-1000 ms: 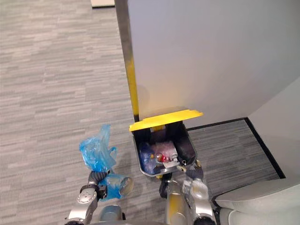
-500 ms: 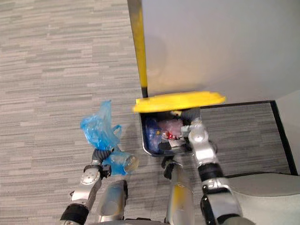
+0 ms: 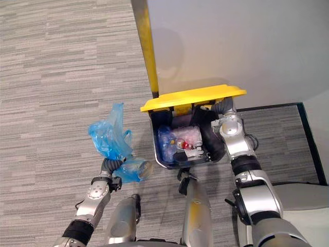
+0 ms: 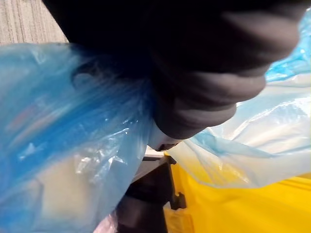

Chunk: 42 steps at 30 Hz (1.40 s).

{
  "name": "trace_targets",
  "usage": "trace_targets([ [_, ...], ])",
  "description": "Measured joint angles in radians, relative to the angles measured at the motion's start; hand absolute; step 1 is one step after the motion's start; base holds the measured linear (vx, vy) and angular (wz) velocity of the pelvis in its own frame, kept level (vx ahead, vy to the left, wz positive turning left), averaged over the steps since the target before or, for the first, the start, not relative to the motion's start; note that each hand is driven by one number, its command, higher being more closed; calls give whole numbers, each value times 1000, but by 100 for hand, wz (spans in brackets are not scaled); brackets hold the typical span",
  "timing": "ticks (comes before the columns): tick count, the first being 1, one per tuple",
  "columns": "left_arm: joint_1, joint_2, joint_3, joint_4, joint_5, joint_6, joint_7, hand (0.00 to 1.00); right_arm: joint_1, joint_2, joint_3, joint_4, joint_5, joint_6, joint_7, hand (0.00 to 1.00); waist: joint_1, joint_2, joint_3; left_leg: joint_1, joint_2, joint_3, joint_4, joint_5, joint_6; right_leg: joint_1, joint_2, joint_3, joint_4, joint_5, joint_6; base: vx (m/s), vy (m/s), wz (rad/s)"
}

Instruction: Gather rubbish on tea table into small bin, then transfer packed bag to large trash can.

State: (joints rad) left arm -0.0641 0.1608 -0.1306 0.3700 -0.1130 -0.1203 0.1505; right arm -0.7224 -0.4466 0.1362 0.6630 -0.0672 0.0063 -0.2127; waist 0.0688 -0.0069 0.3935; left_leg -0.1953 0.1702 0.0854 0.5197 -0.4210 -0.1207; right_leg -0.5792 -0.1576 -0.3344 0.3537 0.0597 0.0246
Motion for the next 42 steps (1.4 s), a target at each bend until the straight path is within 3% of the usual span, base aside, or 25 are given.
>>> trace_targets([
  [7, -32, -1, -108, -147, -21, -19, -19, 100, -77, -25, 45, 70, 27, 0, 2, 0, -2, 34, 18, 25, -1, -3, -22, 10, 1, 54, 18, -8, -81, 46, -1, -58, -26, 1],
  [22, -269, -54, -332, -250, -33, -23, -15, 100, -199, -9, 118, 182, 71, 0, 22, 0, -44, 38, 20, 42, -12, 14, -31, 21, -5, 71, 23, 6, -121, 66, -17, -26, -18, -4],
  [31, -556, -81, -347, 23, -32, -14, 10, 100, -370, -16, 145, 189, 132, 1, 17, 0, -81, 51, 77, -44, -10, 5, 20, 16, -3, 40, 33, -1, -185, 112, -9, -12, -12, 2],
  [42, -771, -88, -328, 325, 15, 39, 26, 100, -416, 17, 149, 19, 195, 1, -6, 0, -86, 40, 132, -238, 32, 10, 143, -17, -21, -127, 54, 4, -148, 125, -21, 7, -38, -6],
])
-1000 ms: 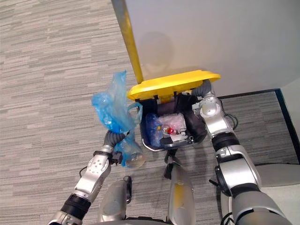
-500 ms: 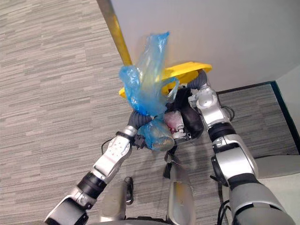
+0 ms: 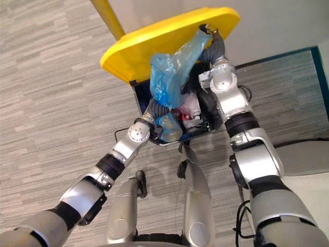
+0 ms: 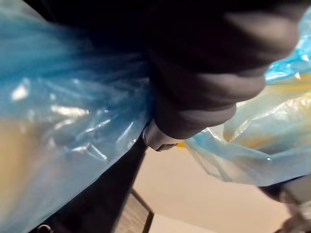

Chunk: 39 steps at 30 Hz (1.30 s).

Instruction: Gather rubbish on tea table into small bin, then transfer packed bag to large trash can.

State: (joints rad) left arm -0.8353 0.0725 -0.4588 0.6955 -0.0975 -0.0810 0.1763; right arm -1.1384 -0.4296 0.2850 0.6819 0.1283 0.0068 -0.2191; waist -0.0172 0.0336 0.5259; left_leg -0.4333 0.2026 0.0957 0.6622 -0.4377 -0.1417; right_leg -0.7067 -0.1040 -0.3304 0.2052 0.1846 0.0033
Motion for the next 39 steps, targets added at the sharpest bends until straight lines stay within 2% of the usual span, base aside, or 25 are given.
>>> trace_targets([
  [6, -21, -33, 72, 26, 45, 21, 2, 100, 17, 44, 0, -162, 20, 0, -20, 0, -6, -1, 1, -76, 15, 3, 38, -14, 0, -76, 0, 0, 38, -9, 4, 27, -47, -3],
  [7, -22, -33, 80, 26, 57, 27, 3, 0, 21, 57, 0, -197, 20, 0, -22, 0, -6, -1, 1, -90, 27, 5, 52, -22, 0, -91, 4, 0, 48, -12, 2, 15, -44, -9],
  [11, -20, -39, 85, 27, 76, 35, 4, 0, 39, 86, 0, -249, 20, 0, -28, 0, -6, -2, 0, -97, 39, 8, 56, -23, 0, -100, 13, 0, 53, -16, -2, 25, -55, -4],
  [13, -16, -57, 121, 27, 98, 35, 11, 0, 41, 102, 0, -272, 20, 0, -37, 0, -6, -2, 0, -97, 43, 9, 55, -23, -1, -102, 19, 0, 54, -19, -7, 35, -43, -4],
  [22, 13, -90, 158, 31, 162, 58, 24, 0, 46, 158, -1, -283, 18, 0, -40, 0, -17, -13, -5, -78, 45, 16, 52, -23, -1, -102, 20, 3, 84, -37, -10, 34, -30, -2],
  [25, 34, -91, 161, 46, 186, 75, 27, 0, 63, 174, -1, -289, 17, 0, -39, 0, -18, -33, -16, -67, 47, 16, 51, -23, -1, -95, 21, 2, 89, -39, -11, 27, -39, 0],
  [29, 66, -92, 180, 51, 191, 75, 27, 0, 118, 175, -1, -292, -6, 0, -34, 0, -16, -43, -22, -13, 49, 17, 35, -23, -1, -47, 22, 0, 89, -45, -11, 9, -18, 1],
  [31, 82, -82, 192, 51, 190, 75, 31, 0, 154, 172, -2, -296, -28, -1, -21, 0, -12, -77, -46, -9, 45, 17, 28, -21, -2, -44, 19, 1, 88, -44, -11, 5, -43, 4],
  [32, 84, -81, 191, 51, 190, 75, 32, 0, 163, 169, -2, -296, -33, -1, -19, 0, -10, -83, -50, -6, 44, 16, 25, -19, -4, -42, 18, 0, 88, -44, -12, 1, -45, 9],
  [36, 126, -67, 188, 39, 187, 73, 41, 0, 237, 153, -9, -291, -73, -1, -10, 0, 6, -85, -53, 44, 37, 8, -10, -5, -18, 0, 14, -5, 83, -46, -10, 18, -37, 7],
  [39, 177, -40, 188, -9, 169, 65, 42, 0, 280, 131, -18, -253, -105, 0, 6, 0, 5, -85, -53, 72, 24, -14, -36, 9, -17, 31, 0, -20, 84, -57, -3, 12, -35, 20],
])
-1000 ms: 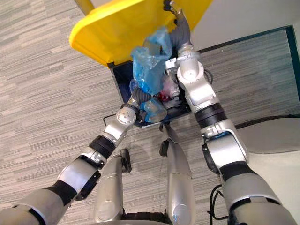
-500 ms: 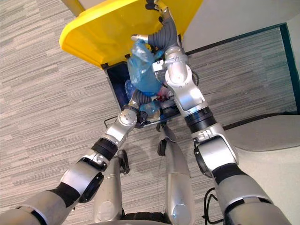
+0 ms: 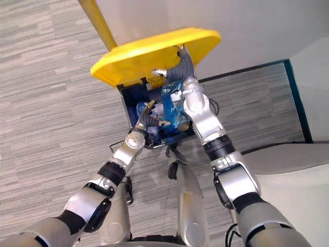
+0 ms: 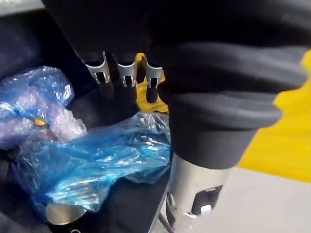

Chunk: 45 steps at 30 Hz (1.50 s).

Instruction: Gather rubbish on tea table into small bin, then transfer packed bag to large trash can.

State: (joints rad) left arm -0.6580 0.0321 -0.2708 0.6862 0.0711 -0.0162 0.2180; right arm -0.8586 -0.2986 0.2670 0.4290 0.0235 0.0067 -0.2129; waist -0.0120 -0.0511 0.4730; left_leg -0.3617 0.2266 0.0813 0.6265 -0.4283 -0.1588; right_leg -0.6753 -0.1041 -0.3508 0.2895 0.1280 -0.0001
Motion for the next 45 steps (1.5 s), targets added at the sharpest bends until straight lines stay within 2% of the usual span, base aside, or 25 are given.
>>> trace_targets([
  [2, 76, 31, 4, -50, -30, -12, -1, 0, 49, -13, -14, 54, -29, 3, 4, 0, 5, 1, 0, 42, -2, -10, -22, 6, 0, 41, -3, -10, 0, -9, 4, 12, -38, 16],
  [7, 274, 89, 49, -209, -106, -41, -30, 0, 215, -32, -100, 61, -57, 3, 23, 0, 16, 2, 1, 116, -11, -39, -54, 9, 2, 117, -11, -29, -1, -26, 7, -3, -14, 13],
  [10, 431, 92, 92, -278, -144, -57, -66, 0, 371, -23, -170, 55, -75, 3, 42, 0, 28, 20, -23, 178, -33, -53, -117, 21, 17, 165, -21, -35, -18, -33, 9, 14, 13, 16],
  [11, 517, 93, 125, -297, -152, -60, -79, 0, 435, -7, -190, 52, -76, 3, 45, 0, 30, 35, -47, 199, -37, -54, -149, 22, 18, 180, -21, -37, -35, -33, 9, 43, 17, 4],
  [14, 627, 95, 167, -298, -152, -59, -97, 0, 517, 31, -213, 39, -99, 3, 65, 0, 30, 52, -76, 242, -40, -54, -204, 48, 19, 202, -18, -37, -41, -40, 19, 51, 8, 0],
  [16, 710, 94, 208, -288, -151, -58, -118, 0, 588, 61, -231, 4, -114, 1, 84, 0, 31, 51, -97, 274, -48, -54, -249, 71, 21, 211, -20, -35, -38, -47, 28, 40, -10, -1],
  [19, 746, 91, 249, -242, -137, -54, -132, 0, 642, 82, -265, 3, -127, 1, 88, 0, 31, 50, -113, 311, -51, -54, -270, 73, 22, 235, -19, -33, -39, -52, 30, 0, -1, -3],
  [22, 770, 93, 320, -140, -111, -44, -131, 0, 703, 95, -267, 9, -152, 0, 89, 0, 27, 41, -164, 324, -56, -51, -282, 75, 18, 241, -20, -28, -42, -53, 29, -19, 8, -4],
  [24, 771, 95, 351, -62, -88, -35, -130, 0, 725, 101, -267, 31, -152, 1, 91, 0, 27, 37, -169, 355, -56, -50, -292, 76, 18, 270, -18, -28, -48, -55, 27, -34, 3, -4],
  [28, 807, 103, 396, 54, -51, -26, -128, 0, 774, 124, -267, 83, -153, -1, 106, 0, 30, 3, -198, 406, -69, -38, -307, 76, 17, 300, -15, -3, -51, -56, 25, -66, 8, -13],
  [32, 819, 107, 395, 93, -39, -24, -127, 0, 828, 154, -272, 108, -153, -1, 106, 0, 29, -23, -213, 413, -72, -13, -284, 76, 17, 304, -9, 30, -50, -56, 25, -96, 8, -15],
  [34, 814, 107, 394, 93, -39, -24, -125, 0, 871, 180, -304, 130, -153, -5, 104, 0, 27, -32, -214, 410, -74, 4, -245, 70, 21, 305, -9, 48, -46, -49, 46, -172, 25, -23],
  [35, 804, 107, 392, 89, -39, -26, -124, 0, 898, 195, -334, 145, -152, -3, 102, 0, 26, -37, -212, 399, -74, 5, -217, 69, 25, 307, -7, 50, -56, -81, 94, -208, 26, -23],
  [36, 798, 102, 393, 90, -39, -26, -123, 0, 908, 201, -348, 147, -151, -2, 100, 0, 28, -17, -210, 392, -51, 3, -222, 76, 34, 303, -3, 43, -35, -101, 117, -231, -26, -18],
  [37, 791, 91, 394, 87, -39, -29, -123, 0, 928, 212, -364, 149, -150, -1, 96, 0, 26, -14, -204, 387, -39, 21, -228, 96, 20, 243, -22, 70, 169, -139, 29, -119, -48, -7],
  [38, 787, 88, 394, 87, -39, -28, -120, 0, 946, 218, -377, 155, -149, 0, 94, 0, 23, -19, -205, 387, -40, 22, -227, 100, 19, 224, -34, 97, 306, -167, -12, -154, -69, 10],
  [39, 786, 84, 392, 85, -39, -28, -116, 0, 993, 234, -412, 181, -139, 0, 84, 0, 21, -31, -217, 388, -40, 16, -216, 100, 18, 244, -61, 139, 522, -227, -4, -98, -81, 20],
  [40, 793, 83, 392, 78, -39, -25, -108, 0, 1024, 253, -440, 200, -128, 0, 80, 0, 24, -49, -233, 371, -41, 14, -191, 95, 11, 287, -70, 170, 556, -319, 25, -117, -119, 20],
  [41, 792, 85, 395, 71, -39, -24, -106, 0, 1035, 263, -454, 210, -120, 0, 80, 0, 23, -66, -241, 355, -45, 12, -178, 91, 4, 297, -62, 173, 508, -354, 55, -80, -151, -10],
  [42, 776, 60, 403, 72, -40, -11, -105, 0, 1030, 269, -480, 236, -102, 1, 80, 0, 34, -24, -251, 318, 0, 17, -177, 90, 1, 343, 22, 158, 326, -358, 18, -88, -135, -59],
  [43, 779, 24, 408, 70, -39, -10, -108, 0, 1011, 258, -501, 248, -91, 0, 78, 0, 55, 25, -264, 305, 52, 44, -224, 111, 25, 340, 57, 127, 315, -336, 32, -90, -126, -78],
  [44, 781, 3, 417, 59, -40, -11, -108, 0, 1006, 261, -506, 249, -82, -4, 76, 0, 48, 17, -271, 313, 33, 83, -261, 155, 21, 327, 0, 122, 477, -392, 12, -41, -89, -57],
  [45, 784, -5, 421, 54, -39, -9, -107, 0, 1020, 278, -507, 265, -70, -3, 71, 0, 45, -32, -294, 329, -18, 107, -293, 189, -17, 415, -39, 163, 374, -493, 61, -18, -141, -22],
])
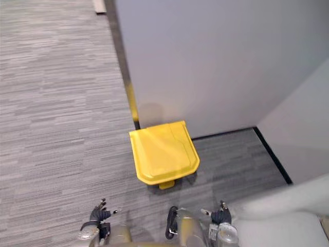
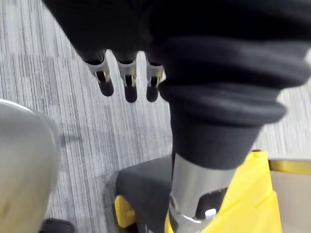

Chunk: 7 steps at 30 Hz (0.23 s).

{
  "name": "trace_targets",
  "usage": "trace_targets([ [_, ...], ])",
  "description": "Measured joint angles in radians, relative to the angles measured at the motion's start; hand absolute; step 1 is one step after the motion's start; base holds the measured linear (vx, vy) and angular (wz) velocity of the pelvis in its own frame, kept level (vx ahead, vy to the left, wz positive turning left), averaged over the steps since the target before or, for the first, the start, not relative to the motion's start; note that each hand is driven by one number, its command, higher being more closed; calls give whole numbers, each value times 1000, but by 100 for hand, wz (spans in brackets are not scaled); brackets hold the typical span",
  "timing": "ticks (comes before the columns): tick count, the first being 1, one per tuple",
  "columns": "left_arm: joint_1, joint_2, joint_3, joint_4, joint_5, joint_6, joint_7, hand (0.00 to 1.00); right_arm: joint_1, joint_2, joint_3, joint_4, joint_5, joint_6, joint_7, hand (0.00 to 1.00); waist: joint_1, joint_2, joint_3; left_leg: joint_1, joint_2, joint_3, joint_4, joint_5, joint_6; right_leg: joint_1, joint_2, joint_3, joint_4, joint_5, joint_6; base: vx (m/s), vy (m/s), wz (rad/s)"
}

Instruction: Gather rubbish on tea table into small bin, then transfer packed bag to large trash can.

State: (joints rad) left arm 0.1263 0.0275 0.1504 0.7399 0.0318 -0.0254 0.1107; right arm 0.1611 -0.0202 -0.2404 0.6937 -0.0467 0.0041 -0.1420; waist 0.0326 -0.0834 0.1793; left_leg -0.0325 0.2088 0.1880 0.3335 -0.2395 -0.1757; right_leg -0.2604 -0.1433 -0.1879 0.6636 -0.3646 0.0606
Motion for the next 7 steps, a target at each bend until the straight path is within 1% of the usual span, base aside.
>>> trace_targets([
  [1, -24, -9, 5, 17, -1, 3, 0, 0, -16, -4, -14, 29, 8, 3, -7, 0, -4, 31, 14, 8, 21, 6, -7, 15, -3, 24, 22, -3, -46, 34, -39, -37, -101, -10],
  [2, -29, -10, 7, 19, -1, 3, 0, 0, -17, 0, -18, 39, 10, 3, -10, 0, -6, 37, 2, 7, 23, 13, -25, 25, 5, 27, 34, -2, -72, 53, -45, -66, -92, -9],
  [3, -31, -10, 10, 20, -2, -1, 2, 0, -15, 3, -22, 41, 15, 2, -10, 0, -9, 45, -19, 9, 17, 16, -61, 47, 32, 29, 38, -4, -103, 69, -50, -73, 2, 0],
  [4, -32, -10, 10, 26, -3, -4, 3, 0, -23, -1, -31, 60, 17, 0, -11, 0, -16, 48, -29, 18, 11, 21, -104, 77, 33, 28, 38, -4, -126, 83, -46, -42, -2, 5],
  [5, -33, -10, 10, 33, -3, -4, 3, 0, -28, -6, -37, 81, 17, 1, -11, 0, -16, 51, -32, 30, 3, 24, -132, 96, 32, 30, 38, -2, -139, 93, -47, -35, 20, 3],
  [6, -33, -10, 10, 41, -3, -3, 3, 0, -37, -11, -38, 91, 17, 1, -12, 0, -16, 55, -35, 34, -2, 27, -156, 112, 38, 30, 37, -2, -154, 106, -44, -65, 56, 1],
  [7, -31, -9, 11, 57, -3, -2, 4, 0, -46, -19, -38, 107, 18, 1, -13, 0, -14, 61, -38, 33, -7, 30, -180, 130, 38, 31, 38, -3, -181, 129, -41, -56, 47, 1],
])
